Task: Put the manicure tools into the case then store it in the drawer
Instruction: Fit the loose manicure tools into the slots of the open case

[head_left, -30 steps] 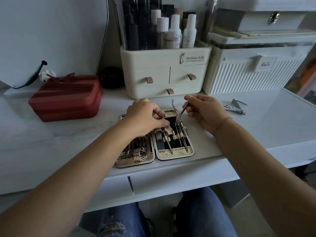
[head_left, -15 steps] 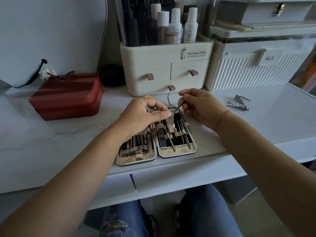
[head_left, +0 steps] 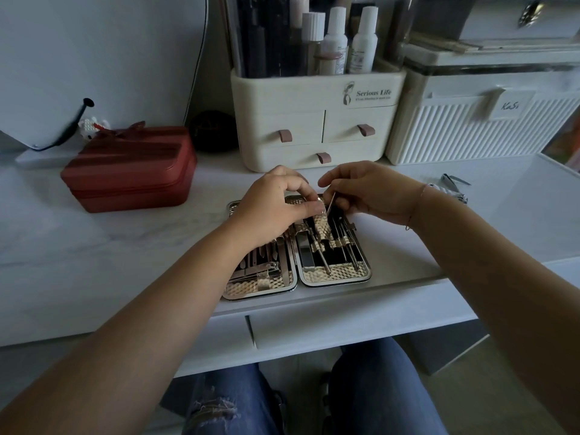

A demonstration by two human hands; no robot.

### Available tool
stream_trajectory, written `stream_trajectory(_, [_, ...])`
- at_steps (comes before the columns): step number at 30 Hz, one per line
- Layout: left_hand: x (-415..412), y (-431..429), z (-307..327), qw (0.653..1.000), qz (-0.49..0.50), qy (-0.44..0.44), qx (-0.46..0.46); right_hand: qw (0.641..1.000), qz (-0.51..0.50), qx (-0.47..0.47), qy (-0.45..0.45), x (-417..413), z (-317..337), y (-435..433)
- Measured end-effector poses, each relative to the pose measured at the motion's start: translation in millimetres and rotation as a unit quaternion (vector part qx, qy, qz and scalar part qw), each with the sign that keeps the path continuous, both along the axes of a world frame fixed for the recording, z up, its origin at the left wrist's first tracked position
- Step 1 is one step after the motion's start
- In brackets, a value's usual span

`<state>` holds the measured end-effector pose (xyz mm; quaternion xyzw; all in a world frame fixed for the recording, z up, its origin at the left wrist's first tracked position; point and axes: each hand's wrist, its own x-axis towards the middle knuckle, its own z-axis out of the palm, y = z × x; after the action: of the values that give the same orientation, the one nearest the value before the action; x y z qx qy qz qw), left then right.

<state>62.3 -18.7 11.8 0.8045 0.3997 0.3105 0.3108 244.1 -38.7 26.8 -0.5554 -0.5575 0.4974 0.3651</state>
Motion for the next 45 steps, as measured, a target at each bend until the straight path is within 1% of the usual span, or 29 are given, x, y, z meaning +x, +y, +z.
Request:
stream_trajectory(3, [0, 0, -1, 1.0, 0.001, 0.006, -0.001, 0.996, -0.019, 0.029, -0.082, -6, -1, 0])
stream_trajectory(6, [-1, 0, -1, 1.0, 0.001, 0.006, 0.009, 0.978, -0.047, 0.077, -0.187, -9, -6, -2])
stream_trajectory(8, [-3, -1, 0, 1.0, -0.001, 0.002, 0.016, 0.968, -0.072, 0.112, -0.212, -8, -11, -3])
stream_trajectory(10, [-3, -1, -1, 1.0, -0.002, 0.001, 0.015, 0.965, -0.095, 0.139, -0.2, -6, -15, -5])
stream_trajectory(13, [-3, -1, -3, 1.0, -0.003, 0.001, 0.011, 0.979, -0.112, 0.139, -0.102, -6, -18, -9])
stream_trajectory(14, [-3, 0, -3, 1.0, -0.005, -0.004, 0.01, 0.981, -0.108, 0.137, -0.085, -7, -19, -10])
stream_trajectory(18, [-3, 0, -3, 1.0, -0.006, -0.012, 0.015, 0.978, -0.108, 0.145, -0.107, -7, -21, -14])
stream_trajectory(26, [-3, 1, -5, 0.999, 0.005, -0.009, 0.03, 0.953, -0.129, 0.189, -0.2, -6, -21, -23])
stream_trajectory(31, [1, -2, -4, 0.999, 0.011, 0.002, 0.036, 0.94, -0.128, 0.223, -0.223, -11, -22, -25])
stream_trajectory(33, [2, -3, -2, 0.999, 0.018, 0.01, 0.033, 0.95, -0.088, 0.212, -0.21, -16, -19, -26])
stream_trajectory(35, [2, -3, -2, 0.999, 0.019, 0.01, 0.031, 0.966, -0.054, 0.19, -0.167, -18, -14, -29])
stream_trajectory(37, [2, -3, -3, 0.999, 0.018, 0.015, 0.037, 0.972, -0.038, 0.185, -0.138, -17, -13, -31])
stream_trajectory(40, [2, 0, -4, 0.998, 0.02, 0.021, 0.051, 0.971, -0.036, 0.184, -0.148, -18, -15, -31])
stream_trajectory(45, [-11, 8, 2, 0.998, 0.041, 0.012, 0.036, 0.977, -0.038, 0.165, -0.13, -19, -15, -31])
